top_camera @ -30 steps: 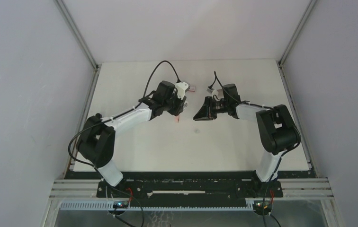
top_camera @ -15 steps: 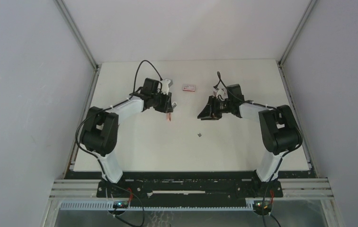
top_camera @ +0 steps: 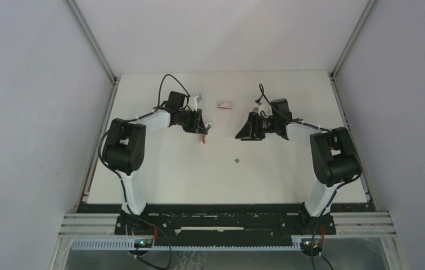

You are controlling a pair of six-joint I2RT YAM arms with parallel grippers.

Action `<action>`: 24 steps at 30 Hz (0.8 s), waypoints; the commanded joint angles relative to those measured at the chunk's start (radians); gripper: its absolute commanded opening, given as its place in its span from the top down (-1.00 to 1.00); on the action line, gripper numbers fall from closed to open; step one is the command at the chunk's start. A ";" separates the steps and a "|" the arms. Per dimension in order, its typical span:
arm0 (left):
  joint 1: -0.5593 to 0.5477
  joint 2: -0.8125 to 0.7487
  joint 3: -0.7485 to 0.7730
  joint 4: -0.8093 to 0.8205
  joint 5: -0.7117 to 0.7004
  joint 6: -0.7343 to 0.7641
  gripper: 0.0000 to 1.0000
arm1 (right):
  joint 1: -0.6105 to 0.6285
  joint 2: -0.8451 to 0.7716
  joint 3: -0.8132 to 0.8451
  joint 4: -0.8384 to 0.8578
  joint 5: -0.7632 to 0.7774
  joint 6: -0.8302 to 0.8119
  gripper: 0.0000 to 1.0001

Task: Unload the staples from the stapler
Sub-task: Place the stapler at the center of the board.

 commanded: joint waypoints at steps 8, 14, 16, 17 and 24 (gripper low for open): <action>0.005 0.061 0.055 -0.014 0.124 -0.047 0.97 | 0.001 -0.031 0.033 0.010 0.005 -0.023 0.01; 0.004 0.078 0.049 -0.014 0.128 -0.049 0.92 | 0.014 -0.018 0.061 -0.011 0.013 -0.043 -0.01; 0.004 0.086 0.051 -0.014 0.150 -0.042 0.91 | 0.024 -0.008 0.096 -0.048 0.022 -0.091 -0.05; 0.003 0.089 0.050 -0.014 0.162 -0.039 0.89 | 0.029 -0.004 0.113 -0.063 0.026 -0.121 -0.08; -0.016 0.092 0.059 -0.011 0.294 -0.014 0.81 | 0.036 -0.005 0.147 -0.036 0.034 -0.337 -0.29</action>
